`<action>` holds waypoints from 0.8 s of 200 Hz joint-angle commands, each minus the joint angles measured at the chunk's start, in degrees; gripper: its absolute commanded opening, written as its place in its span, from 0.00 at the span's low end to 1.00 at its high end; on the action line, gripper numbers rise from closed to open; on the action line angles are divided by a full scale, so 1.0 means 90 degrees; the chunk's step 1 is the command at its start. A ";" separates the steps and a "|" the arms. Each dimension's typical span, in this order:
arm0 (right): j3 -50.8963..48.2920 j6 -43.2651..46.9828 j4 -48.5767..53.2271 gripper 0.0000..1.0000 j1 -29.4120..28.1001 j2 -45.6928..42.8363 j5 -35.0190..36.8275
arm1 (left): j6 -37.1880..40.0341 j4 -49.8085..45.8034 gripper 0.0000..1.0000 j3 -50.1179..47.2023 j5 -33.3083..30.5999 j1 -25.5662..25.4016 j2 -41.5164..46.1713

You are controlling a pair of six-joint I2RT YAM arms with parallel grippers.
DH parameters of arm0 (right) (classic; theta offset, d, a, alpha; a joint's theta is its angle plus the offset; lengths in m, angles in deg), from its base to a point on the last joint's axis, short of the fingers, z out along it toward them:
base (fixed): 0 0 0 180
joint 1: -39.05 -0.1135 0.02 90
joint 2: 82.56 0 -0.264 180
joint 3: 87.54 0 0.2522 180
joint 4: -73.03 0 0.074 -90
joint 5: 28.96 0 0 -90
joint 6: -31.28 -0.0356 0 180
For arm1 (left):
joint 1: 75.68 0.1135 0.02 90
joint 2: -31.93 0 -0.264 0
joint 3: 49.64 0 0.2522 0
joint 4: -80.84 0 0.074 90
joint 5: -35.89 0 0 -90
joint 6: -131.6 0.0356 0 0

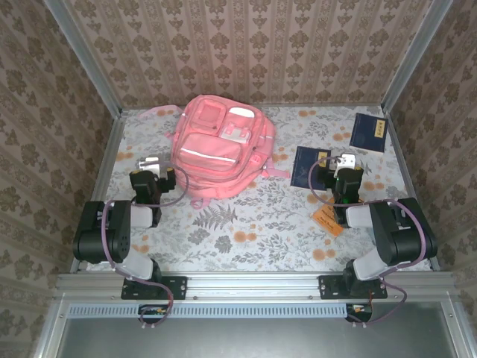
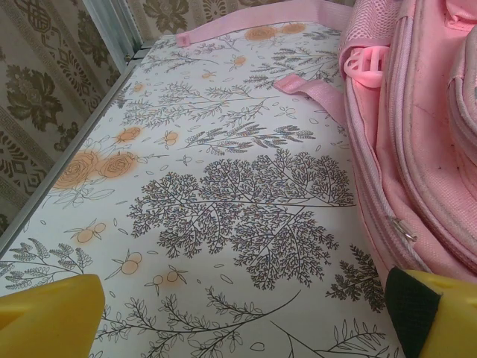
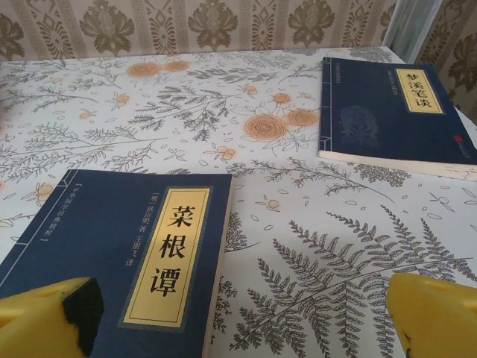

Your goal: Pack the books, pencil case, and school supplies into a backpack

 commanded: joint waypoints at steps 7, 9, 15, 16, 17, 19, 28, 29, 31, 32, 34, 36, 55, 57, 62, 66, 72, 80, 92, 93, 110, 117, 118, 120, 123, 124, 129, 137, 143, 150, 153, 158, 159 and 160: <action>0.0111 -0.0058 -0.0043 1.00 0.0029 0.0023 -0.0097 | -0.0031 -0.0035 1.00 0.0146 0.0118 0.0049 0.0034; 0.0111 -0.0057 -0.0043 1.00 0.0029 0.0020 -0.0097 | -0.0028 -0.0040 1.00 0.0146 0.0118 0.0046 0.0035; 0.0111 -0.0062 -0.0043 1.00 0.0030 0.0018 -0.0098 | -0.0029 -0.0035 1.00 0.0146 0.0118 0.0043 0.0038; 0.0111 -0.0059 -0.0043 0.99 0.0029 0.0018 -0.0102 | -0.0028 -0.0035 1.00 0.0146 0.0118 0.0046 0.0035; 0.0116 -0.0058 -0.0039 1.00 0.0029 0.0018 -0.0100 | -0.0027 -0.0030 1.00 0.0146 0.0118 0.0042 0.0034; 0.0112 -0.0062 -0.0035 1.00 0.0029 0.0018 -0.0098 | -0.0027 -0.0031 1.00 0.0146 0.0118 0.0044 0.0033; 0.0106 -0.0057 -0.0042 1.00 0.0029 0.0018 -0.0097 | -0.0027 -0.0031 1.00 0.0146 0.0118 0.0050 0.0032; 0.0109 -0.0062 -0.0038 1.00 0.0024 0.0018 -0.0097 | -0.0027 -0.0033 1.00 0.0146 0.0118 0.0049 0.0032; 0.0111 -0.0058 -0.0035 1.00 0.0027 0.0018 -0.0097 | -0.0027 -0.0029 1.00 0.0146 0.0118 0.0049 0.0037; 0.0111 -0.0057 -0.0039 1.00 0.0028 0.0018 -0.0097 | -0.0032 -0.0027 1.00 0.0146 0.0118 0.0048 0.0035; 0.0111 -0.0057 -0.0042 1.00 0.0029 0.0018 -0.0097 | -0.0033 -0.0033 1.00 0.0146 0.0123 0.0048 0.0033; 0.0111 -0.0057 -0.0043 1.00 0.0029 0.0018 -0.0097 | -0.0028 -0.0034 1.00 0.0146 0.0119 0.0048 0.0037; 0.0111 -0.0056 -0.0038 1.00 0.0029 0.0018 -0.0095 | -0.0027 -0.0035 1.00 0.0146 0.0118 0.0050 0.0040; 0.0111 -0.0061 -0.0042 1.00 0.0029 0.0018 -0.0096 | -0.0027 -0.0035 1.00 0.0146 0.0118 0.0051 0.0039; 0.0111 -0.0058 -0.0036 1.00 0.0029 0.0021 -0.0097 | -0.0034 -0.0035 1.00 0.0146 0.0114 0.0056 0.0036; 0.0112 -0.0057 -0.0041 1.00 0.0029 0.0019 -0.0097 | -0.0025 -0.0035 1.00 0.0146 0.0123 0.0050 0.0032; 0.0111 -0.0063 -0.0037 1.00 0.0029 0.0018 -0.0097 | -0.0031 -0.0038 1.00 0.0146 0.0127 0.0053 0.0032; 0.0111 -0.0057 -0.0041 1.00 0.0029 0.0018 -0.0098 | -0.0027 -0.0045 1.00 0.0155 0.0127 0.0051 0.0033; 0.0111 -0.0059 -0.0041 1.00 0.0029 0.0020 -0.0098 | -0.0026 -0.0045 1.00 0.0155 0.0127 0.0048 0.0032; 0.0111 -0.0063 -0.0042 1.00 0.0029 0.0019 -0.0098 | -0.0026 -0.0049 1.00 0.0155 0.0132 0.0048 0.0032; 0.0128 -0.0067 -0.0025 1.00 0.0029 0.0035 -0.0097 | -0.0037 -0.0054 1.00 0.0153 0.0146 0.0058 0.0041; 0.0132 -0.0066 -0.0014 1.00 0.0029 0.0033 -0.0102 | -0.0037 -0.0054 1.00 0.0156 0.0152 0.0063 0.0040; 0.0131 -0.0067 -0.0014 1.00 0.0029 0.0030 -0.0100 | -0.0037 -0.0054 1.00 0.0155 0.0154 0.0061 0.0041; 0.0131 -0.0067 -0.0014 1.00 0.0029 0.0034 -0.0098 | -0.0037 -0.0054 1.00 0.0155 0.0151 0.0059 0.0037; 0.0145 -0.0067 -0.0014 1.00 0.0029 0.0034 -0.0097 | -0.0037 -0.0054 1.00 0.0155 0.0147 0.0063 0.0038; 0.0143 -0.0067 -0.0014 1.00 0.0029 0.0036 -0.0097 | -0.0041 -0.0054 1.00 0.0155 0.0147 0.0061 0.0035; 0.0142 -0.0067 -0.0013 1.00 0.0029 0.0038 -0.0097 | -0.0038 -0.0056 1.00 0.0150 0.0149 0.0059 0.0036; 0.0139 -0.0067 -0.0007 1.00 0.0029 0.0036 -0.0101 | -0.0037 -0.0054 1.00 0.0156 0.0163 0.0062 0.0033; 0.0131 -0.0062 -0.0014 1.00 0.0029 0.0029 -0.0097 | -0.0037 -0.0054 1.00 0.0155 0.0166 0.0076 0.0036; 0.0125 -0.0066 -0.0019 1.00 0.0029 0.0027 -0.0099 | -0.0037 -0.0049 1.00 0.0155 0.0163 0.0069 0.0036; 0.0124 -0.0068 -0.0028 1.00 0.0027 0.0019 -0.0097 | -0.0037 -0.0045 1.00 0.0155 0.0157 0.0068 0.0033; 0.0107 -0.0067 -0.0046 1.00 0.0029 0.0019 -0.0098 | -0.0028 -0.0021 1.00 0.0142 0.0162 0.0068 0.0047; 0.0104 -0.0062 -0.0050 1.00 0.0029 0.0014 -0.0098 | -0.0027 -0.0018 1.00 0.0139 0.0164 0.0068 0.0045; 0.0098 -0.0059 -0.0056 1.00 0.0029 0.0011 -0.0097 | -0.0027 -0.0017 1.00 0.0132 0.0165 0.0068 0.0043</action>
